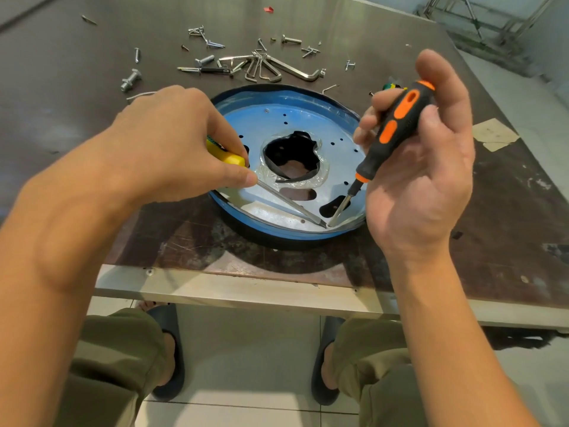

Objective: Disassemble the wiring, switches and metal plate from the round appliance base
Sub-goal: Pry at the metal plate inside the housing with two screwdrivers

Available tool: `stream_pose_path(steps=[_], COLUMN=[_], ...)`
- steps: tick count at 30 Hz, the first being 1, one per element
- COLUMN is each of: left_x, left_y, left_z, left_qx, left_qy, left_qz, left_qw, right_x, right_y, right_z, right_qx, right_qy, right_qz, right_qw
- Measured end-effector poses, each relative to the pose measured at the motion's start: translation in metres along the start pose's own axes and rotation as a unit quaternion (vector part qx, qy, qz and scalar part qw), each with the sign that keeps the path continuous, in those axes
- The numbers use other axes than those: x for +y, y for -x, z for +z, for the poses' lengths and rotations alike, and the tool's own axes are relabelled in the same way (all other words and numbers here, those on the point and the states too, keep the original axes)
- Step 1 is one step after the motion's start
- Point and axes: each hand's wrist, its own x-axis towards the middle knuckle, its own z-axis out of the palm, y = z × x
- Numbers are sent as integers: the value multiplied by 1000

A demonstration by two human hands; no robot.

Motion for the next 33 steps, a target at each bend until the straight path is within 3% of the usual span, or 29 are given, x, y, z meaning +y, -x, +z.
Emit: stream_pose_path(steps=[7, 13, 17, 33], left_x=[0, -1, 1, 3], left_y=[1, 0, 1, 1], left_z=[0, 0, -1, -2], left_qx=[7, 4, 4, -10], left_qy=[0, -1, 7, 7], left_qz=[1, 4, -3, -3], left_qw=[1000, 1000, 1000, 1000], right_x=[2, -1, -1, 1], right_y=[-2, 0, -2, -1], right_z=[3, 3, 7, 1], right_qx=[-1, 7, -1, -6], right_qy=[40, -17, 17, 18], right_qz=[-14, 8, -20, -4], right_qw=[999, 1000, 1000, 1000])
